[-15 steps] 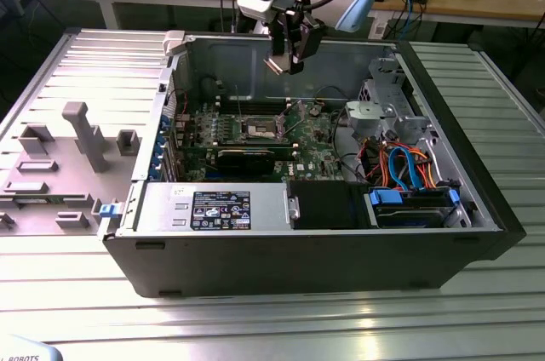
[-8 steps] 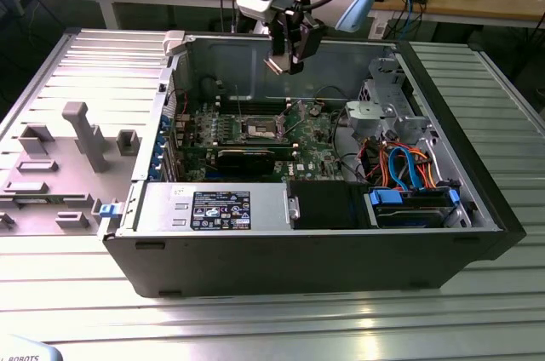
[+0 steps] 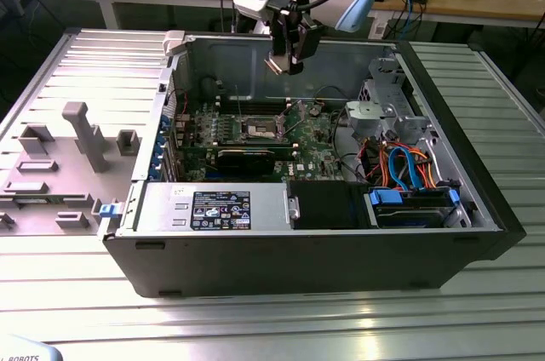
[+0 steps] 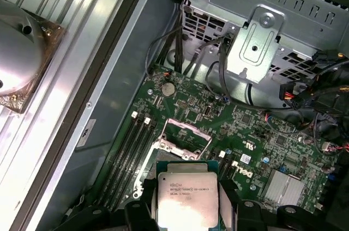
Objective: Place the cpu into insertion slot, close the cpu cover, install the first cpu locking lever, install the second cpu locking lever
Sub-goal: 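Place the cpu into insertion slot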
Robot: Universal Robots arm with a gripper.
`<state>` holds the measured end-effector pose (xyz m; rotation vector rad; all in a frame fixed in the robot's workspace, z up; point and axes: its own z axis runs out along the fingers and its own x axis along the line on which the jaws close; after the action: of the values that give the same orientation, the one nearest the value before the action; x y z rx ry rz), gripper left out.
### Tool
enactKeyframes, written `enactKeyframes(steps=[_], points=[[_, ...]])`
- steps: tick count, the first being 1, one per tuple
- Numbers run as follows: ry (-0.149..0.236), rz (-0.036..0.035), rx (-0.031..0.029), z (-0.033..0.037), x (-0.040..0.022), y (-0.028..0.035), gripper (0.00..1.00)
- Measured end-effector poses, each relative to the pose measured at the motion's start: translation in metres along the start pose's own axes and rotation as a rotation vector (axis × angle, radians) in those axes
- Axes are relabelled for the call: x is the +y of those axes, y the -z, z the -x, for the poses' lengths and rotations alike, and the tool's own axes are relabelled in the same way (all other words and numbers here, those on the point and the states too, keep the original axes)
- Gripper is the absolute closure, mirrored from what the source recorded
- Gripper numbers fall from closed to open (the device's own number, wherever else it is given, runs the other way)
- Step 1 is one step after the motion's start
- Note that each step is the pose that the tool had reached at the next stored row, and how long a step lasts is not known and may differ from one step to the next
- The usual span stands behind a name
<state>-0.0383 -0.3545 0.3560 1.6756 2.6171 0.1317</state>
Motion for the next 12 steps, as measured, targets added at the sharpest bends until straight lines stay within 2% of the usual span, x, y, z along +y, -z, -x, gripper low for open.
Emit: enactKeyframes(steps=[7,10,12], points=[[-0.011,0.0001,-0.001,-0.0001,-0.0004,-0.0016,0.46],[-0.059,0.001,-0.0052,0.0,-0.0005,-0.0038,0.46],[-0.113,0.0022,-0.01,0.0,-0.0007,-0.0055,0.46]])
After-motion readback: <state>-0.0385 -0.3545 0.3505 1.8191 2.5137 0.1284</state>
